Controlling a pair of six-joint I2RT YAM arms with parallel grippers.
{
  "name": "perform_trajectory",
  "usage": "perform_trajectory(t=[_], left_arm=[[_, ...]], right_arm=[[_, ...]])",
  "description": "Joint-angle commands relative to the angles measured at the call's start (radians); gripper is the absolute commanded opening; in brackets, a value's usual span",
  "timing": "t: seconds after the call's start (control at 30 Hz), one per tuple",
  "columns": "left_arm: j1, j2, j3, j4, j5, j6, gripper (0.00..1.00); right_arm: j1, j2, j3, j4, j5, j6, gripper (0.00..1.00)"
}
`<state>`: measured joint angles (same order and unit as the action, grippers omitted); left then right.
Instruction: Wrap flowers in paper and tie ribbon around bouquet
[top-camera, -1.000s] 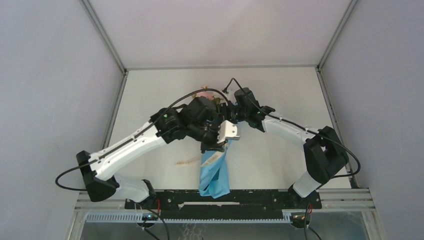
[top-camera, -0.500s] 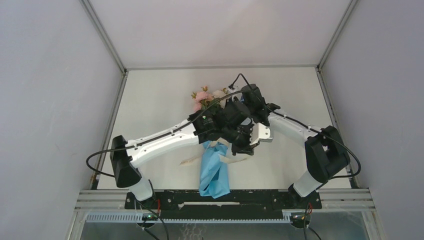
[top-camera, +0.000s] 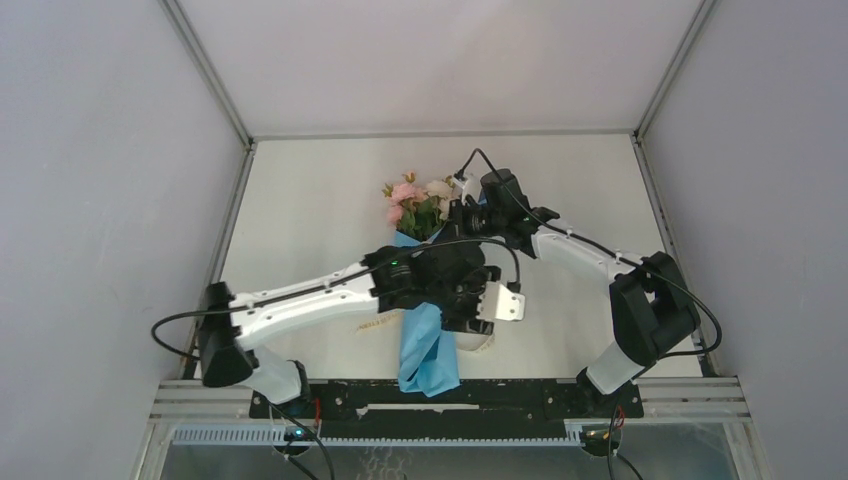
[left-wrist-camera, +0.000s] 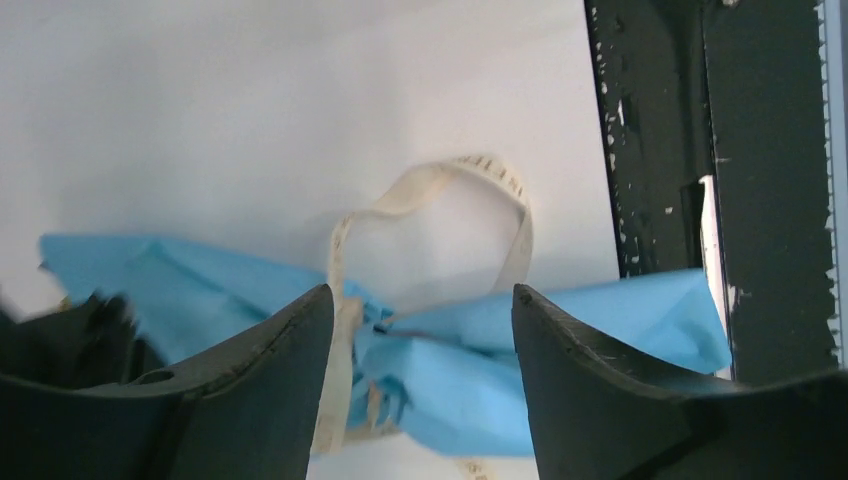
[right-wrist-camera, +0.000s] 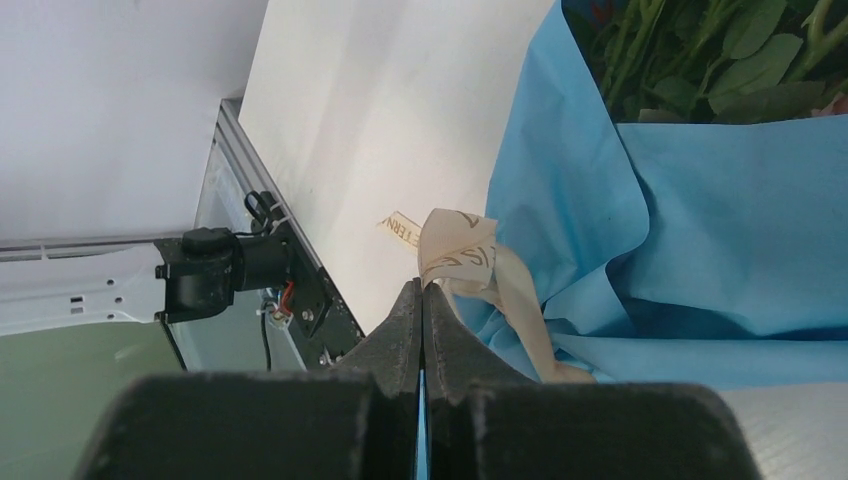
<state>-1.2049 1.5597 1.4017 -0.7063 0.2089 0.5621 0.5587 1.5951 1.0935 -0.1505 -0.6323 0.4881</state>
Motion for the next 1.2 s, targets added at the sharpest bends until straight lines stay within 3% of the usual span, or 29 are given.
perform_trajectory(t=[0.0,0.13,0.27,0.33,0.4,0.53,0.8,1.1,1.17], left_arm=[[0.004,-0.220,-0.073,-0.003,-0.094,0.082,0.73],[0.056,-0.387,-0.199,0.098,-0.112,-0.052,0.78],[0.296,-0.481,-0.300,0.220,-0.096,-0.422,0.67],[0.426,-0.532,-0.392,0.294,-0.042,-0.524,0.65],[0.496,-0.583,-0.492,0.366,0.003,-0.542,0.68],[0.536,-0.578,-0.595,0.466,0.080,-0.534,0.79],[0.627,-0.450,-0.712,0.824,0.144,-0.594,0.83],[0.627,-0.381,-0.830,1.077,0.205,-0.696,0.66],[0.627,-0.373,-0.845,1.116,0.205,-0.715,0.56]], right_arm=[[0.024,-0.057,0.007,0.017,0.014,-0.031,0.00],[0.043,-0.066,0.007,0.007,0.034,-0.020,0.00],[0.064,-0.083,0.006,-0.007,0.058,-0.002,0.00],[0.073,-0.097,0.007,-0.011,0.068,0.004,0.00],[0.082,-0.107,0.007,-0.014,0.071,0.011,0.00],[0.103,-0.121,0.007,-0.017,0.077,0.014,0.00],[0.124,-0.140,0.006,0.000,0.078,0.030,0.00],[0.136,-0.134,0.006,0.005,0.073,0.066,0.00],[0.138,-0.123,0.006,0.008,0.068,0.066,0.00]])
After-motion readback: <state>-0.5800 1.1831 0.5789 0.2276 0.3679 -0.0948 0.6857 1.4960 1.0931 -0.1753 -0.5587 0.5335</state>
